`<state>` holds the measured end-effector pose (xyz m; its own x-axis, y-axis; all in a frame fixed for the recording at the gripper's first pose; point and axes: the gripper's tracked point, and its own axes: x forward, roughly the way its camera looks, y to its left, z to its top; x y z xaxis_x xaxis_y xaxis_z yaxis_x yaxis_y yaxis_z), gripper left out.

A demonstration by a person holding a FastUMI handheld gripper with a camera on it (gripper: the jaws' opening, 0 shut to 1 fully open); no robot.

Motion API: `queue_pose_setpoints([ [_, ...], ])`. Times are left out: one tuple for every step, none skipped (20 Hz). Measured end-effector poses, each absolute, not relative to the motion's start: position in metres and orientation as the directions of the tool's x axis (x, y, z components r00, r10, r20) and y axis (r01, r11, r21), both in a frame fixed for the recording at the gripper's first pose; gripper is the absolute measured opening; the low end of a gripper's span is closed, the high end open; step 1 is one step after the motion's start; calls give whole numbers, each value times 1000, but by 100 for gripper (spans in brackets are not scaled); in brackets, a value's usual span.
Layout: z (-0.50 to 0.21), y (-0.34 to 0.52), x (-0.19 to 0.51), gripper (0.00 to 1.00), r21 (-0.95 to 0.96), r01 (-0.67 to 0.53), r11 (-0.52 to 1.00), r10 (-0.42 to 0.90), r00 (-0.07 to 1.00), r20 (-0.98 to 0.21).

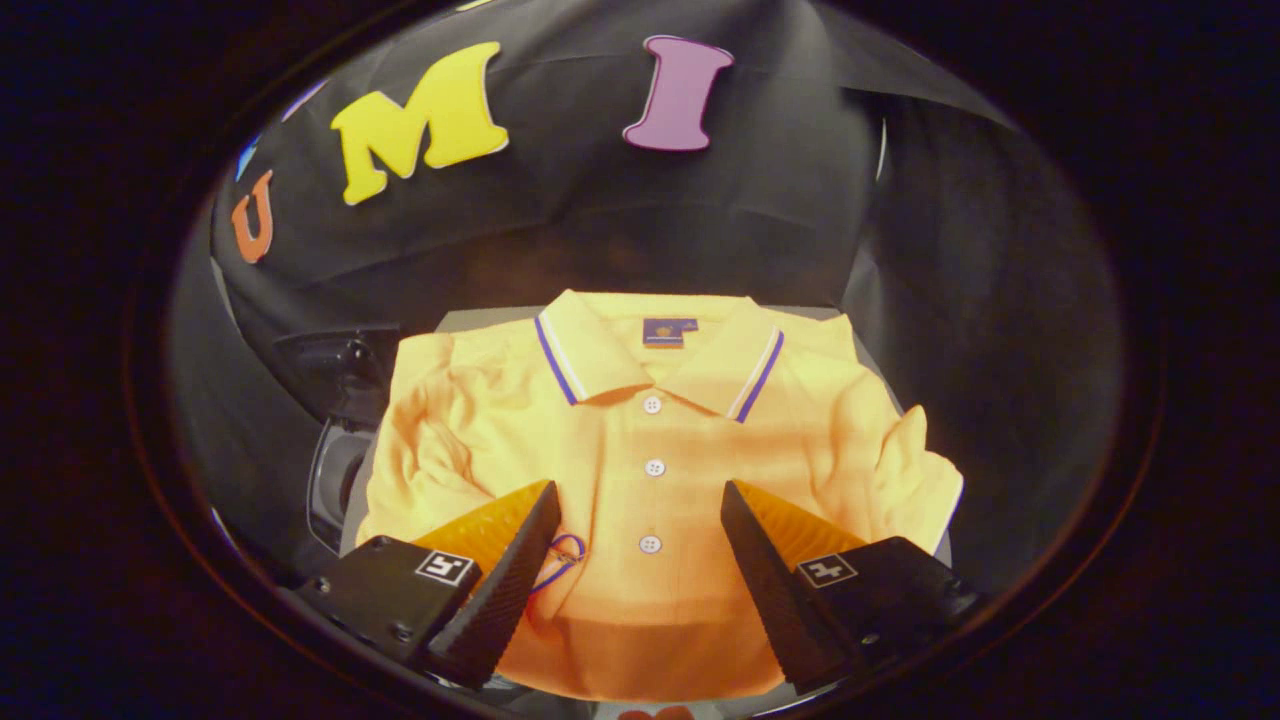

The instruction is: Put the clothes into the washing machine and then close the washing machine lid.

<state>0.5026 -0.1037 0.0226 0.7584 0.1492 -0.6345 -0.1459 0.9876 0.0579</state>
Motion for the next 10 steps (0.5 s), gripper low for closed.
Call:
queue_pose_setpoints([
  [22, -103, 504, 100, 70, -138, 988, 150, 757, -636],
  [22, -102, 501, 100, 86, -117, 989, 145, 745, -651],
  [21, -102, 501, 100, 89, -96, 991, 131, 730, -670],
  [22, -100, 500, 87, 90, -84, 992, 123, 714, -690],
  [23, -93, 500, 73, 89, -102, 991, 135, 703, -698],
  [22, -85, 501, 60, 94, -125, 988, 155, 706, -691],
  [25, -83, 502, 46, 88, -128, 988, 153, 709, -688],
  [25, -82, 502, 33, 65, -127, 990, 136, 702, -699],
  [27, -82, 500, 19, 57, -128, 990, 130, 693, -709],
  [28, -81, 502, 6, 66, -119, 991, 131, 689, -713],
])
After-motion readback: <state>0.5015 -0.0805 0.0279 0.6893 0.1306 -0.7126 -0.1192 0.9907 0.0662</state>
